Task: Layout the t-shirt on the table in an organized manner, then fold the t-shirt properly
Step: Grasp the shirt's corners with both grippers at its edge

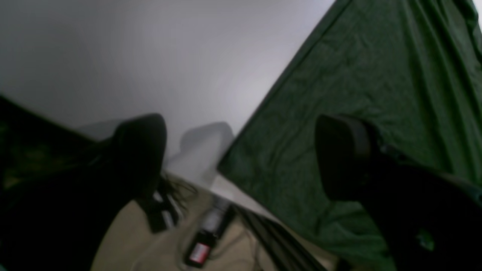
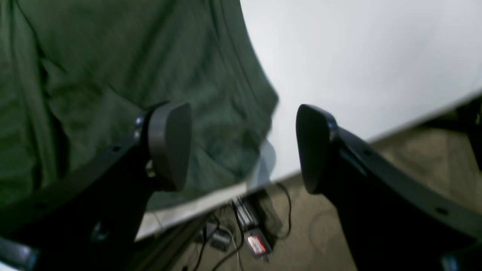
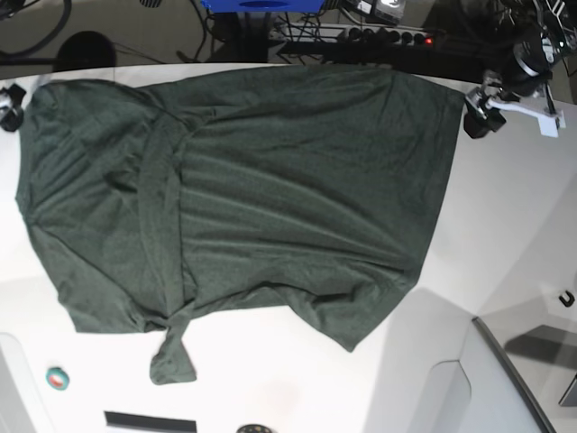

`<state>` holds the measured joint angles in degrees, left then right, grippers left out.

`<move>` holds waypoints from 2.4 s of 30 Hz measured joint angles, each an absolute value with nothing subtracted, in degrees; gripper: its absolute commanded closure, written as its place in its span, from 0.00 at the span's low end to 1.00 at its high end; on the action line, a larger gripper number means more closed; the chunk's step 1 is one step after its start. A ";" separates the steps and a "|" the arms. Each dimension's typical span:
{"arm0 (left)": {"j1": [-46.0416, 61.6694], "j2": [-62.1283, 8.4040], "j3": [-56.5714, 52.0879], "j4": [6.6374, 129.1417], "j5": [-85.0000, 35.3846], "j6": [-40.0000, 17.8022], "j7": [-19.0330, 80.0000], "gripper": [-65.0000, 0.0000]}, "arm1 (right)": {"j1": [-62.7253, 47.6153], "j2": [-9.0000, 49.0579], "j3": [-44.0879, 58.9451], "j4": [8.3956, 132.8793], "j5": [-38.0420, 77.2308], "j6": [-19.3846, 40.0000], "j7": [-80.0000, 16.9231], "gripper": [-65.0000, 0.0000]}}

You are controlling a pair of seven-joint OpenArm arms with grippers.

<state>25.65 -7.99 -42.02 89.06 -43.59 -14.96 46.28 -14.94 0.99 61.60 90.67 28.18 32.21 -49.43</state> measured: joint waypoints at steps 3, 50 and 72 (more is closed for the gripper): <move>26.39 -8.01 -42.00 88.64 -43.83 -15.11 46.24 0.08 | -14.98 1.78 61.78 89.80 28.47 32.21 -48.80 0.39; 20.97 -8.12 -34.79 73.43 -44.84 -25.34 44.42 0.97 | -12.45 6.42 61.95 71.61 28.05 39.11 -48.51 0.40; 21.43 -8.91 -34.79 73.43 -44.66 -25.34 44.64 0.98 | -12.93 6.33 57.41 68.99 28.45 39.53 -47.81 0.60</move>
<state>21.43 -8.91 -34.79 73.43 -44.66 -25.34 44.64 -12.93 6.33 57.41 68.99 28.45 39.53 -47.81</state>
